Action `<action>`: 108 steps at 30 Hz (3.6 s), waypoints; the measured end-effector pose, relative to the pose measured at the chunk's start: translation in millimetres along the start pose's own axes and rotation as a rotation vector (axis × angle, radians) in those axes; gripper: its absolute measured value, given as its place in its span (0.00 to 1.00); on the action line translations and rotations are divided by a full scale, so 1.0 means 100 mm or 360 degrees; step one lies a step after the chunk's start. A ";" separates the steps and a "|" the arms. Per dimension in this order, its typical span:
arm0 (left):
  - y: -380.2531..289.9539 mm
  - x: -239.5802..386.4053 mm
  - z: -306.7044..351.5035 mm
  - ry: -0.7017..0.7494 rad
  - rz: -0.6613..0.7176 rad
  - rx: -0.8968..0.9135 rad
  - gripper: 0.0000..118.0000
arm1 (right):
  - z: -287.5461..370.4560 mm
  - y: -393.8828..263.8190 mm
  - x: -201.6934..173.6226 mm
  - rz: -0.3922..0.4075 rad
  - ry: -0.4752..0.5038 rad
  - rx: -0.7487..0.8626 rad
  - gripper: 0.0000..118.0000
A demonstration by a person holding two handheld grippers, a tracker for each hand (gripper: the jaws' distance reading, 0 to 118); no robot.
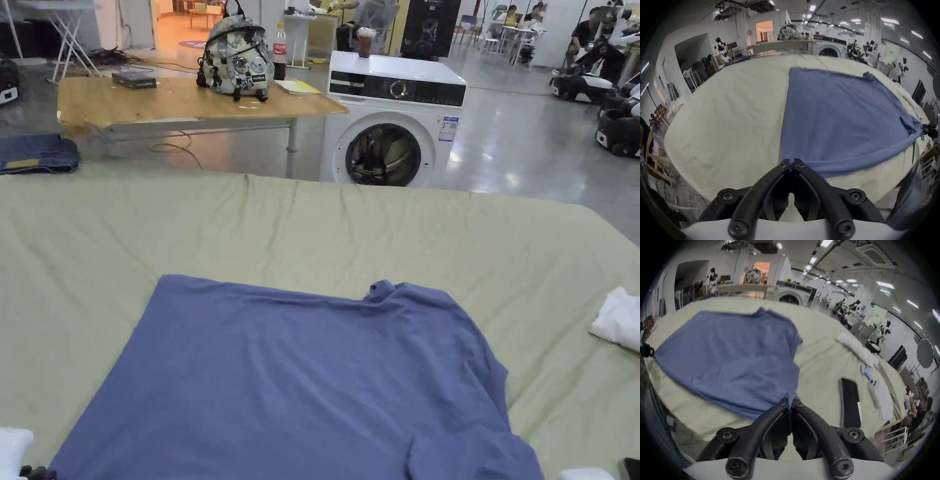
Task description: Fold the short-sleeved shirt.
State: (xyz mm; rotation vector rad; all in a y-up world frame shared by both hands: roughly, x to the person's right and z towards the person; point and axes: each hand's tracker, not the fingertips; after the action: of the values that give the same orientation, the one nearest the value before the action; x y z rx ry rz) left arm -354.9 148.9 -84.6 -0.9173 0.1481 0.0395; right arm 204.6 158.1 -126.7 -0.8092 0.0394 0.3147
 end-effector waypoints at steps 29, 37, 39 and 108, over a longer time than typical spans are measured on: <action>0.67 0.33 0.10 -0.0046 0.0106 0.0524 0.66 | 0.12 0.68 -0.09 -0.0380 0.0029 0.0513 0.78; 0.99 0.76 0.24 0.0082 0.0034 0.0907 0.11 | 0.16 1.06 -0.53 -0.0470 0.0097 0.0864 0.58; 1.02 0.84 0.28 0.0105 -0.0005 0.0947 0.05 | 0.16 1.16 -0.61 -0.0439 0.0086 0.0901 0.36; 0.12 -0.10 -0.37 -0.0069 0.0232 -0.0307 0.00 | -0.28 0.09 0.03 -0.0256 0.0163 -0.0279 0.61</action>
State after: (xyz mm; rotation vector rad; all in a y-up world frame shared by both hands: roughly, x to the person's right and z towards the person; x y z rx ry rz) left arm -370.4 127.4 -114.4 -1.0960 0.1729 0.2114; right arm 207.7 144.4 -153.0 -0.9962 0.0427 0.1250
